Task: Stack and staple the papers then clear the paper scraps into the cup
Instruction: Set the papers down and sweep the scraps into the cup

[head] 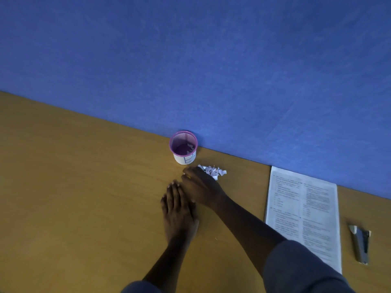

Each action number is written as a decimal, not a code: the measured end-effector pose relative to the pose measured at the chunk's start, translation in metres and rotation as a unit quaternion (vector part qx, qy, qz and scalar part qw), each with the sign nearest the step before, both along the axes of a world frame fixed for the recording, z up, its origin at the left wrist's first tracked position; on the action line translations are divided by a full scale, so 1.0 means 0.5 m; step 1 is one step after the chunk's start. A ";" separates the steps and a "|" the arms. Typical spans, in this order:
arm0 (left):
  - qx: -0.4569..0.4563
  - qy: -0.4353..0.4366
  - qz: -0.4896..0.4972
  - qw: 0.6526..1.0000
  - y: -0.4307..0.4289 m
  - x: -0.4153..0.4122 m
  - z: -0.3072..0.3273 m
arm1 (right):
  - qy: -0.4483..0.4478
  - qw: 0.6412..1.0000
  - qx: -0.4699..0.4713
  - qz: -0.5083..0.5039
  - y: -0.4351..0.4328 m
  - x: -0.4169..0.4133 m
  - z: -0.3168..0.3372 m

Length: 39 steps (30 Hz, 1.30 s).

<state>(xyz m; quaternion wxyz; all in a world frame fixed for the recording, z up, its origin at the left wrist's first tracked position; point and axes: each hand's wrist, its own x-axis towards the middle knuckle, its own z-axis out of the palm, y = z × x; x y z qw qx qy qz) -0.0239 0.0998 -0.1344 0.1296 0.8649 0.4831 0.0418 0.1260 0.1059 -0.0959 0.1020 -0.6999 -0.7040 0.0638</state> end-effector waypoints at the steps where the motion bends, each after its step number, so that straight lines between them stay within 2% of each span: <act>1: 0.001 -0.004 0.002 1.000 0.000 0.001 0.000 | -0.014 1.000 0.004 -0.003 -0.015 0.012 -0.004; 5: 0.007 -0.011 0.003 1.000 -0.003 0.006 0.001 | -0.004 0.999 0.037 -0.033 -0.077 0.064 -0.008; 10: 0.010 -0.014 0.007 1.000 -0.001 0.008 -0.002 | 0.062 0.989 0.052 -0.120 -0.069 0.080 0.029; 15: 0.011 -0.019 0.008 1.000 -0.002 0.005 -0.004 | 0.065 0.998 0.025 0.000 -0.028 0.028 0.013; 17: 0.006 -0.016 0.010 1.000 -0.003 0.005 -0.004 | 0.080 0.997 0.017 0.010 -0.031 0.009 0.001; 19: 0.004 -0.013 0.009 1.000 -0.004 0.004 -0.004 | 0.066 0.998 0.022 0.013 -0.047 0.008 -0.010; 23: 0.008 -0.017 0.006 1.000 -0.003 0.004 -0.004 | -0.021 0.999 0.043 0.019 -0.080 0.062 -0.017; 25: 0.010 -0.021 0.006 1.000 -0.003 0.005 -0.003 | -0.018 0.999 0.048 0.004 -0.088 0.086 -0.016; 30: 0.010 -0.016 -0.005 1.000 -0.003 0.005 -0.008 | 0.073 0.988 0.045 -0.129 -0.056 0.107 0.008; 36: 0.012 -0.012 -0.004 1.000 0.001 0.003 -0.007 | -0.019 0.993 -0.031 -0.112 -0.050 0.083 -0.002; 39: 0.016 -0.017 -0.006 1.000 -0.003 0.002 -0.007 | -0.016 0.995 -0.020 -0.095 -0.087 0.069 -0.003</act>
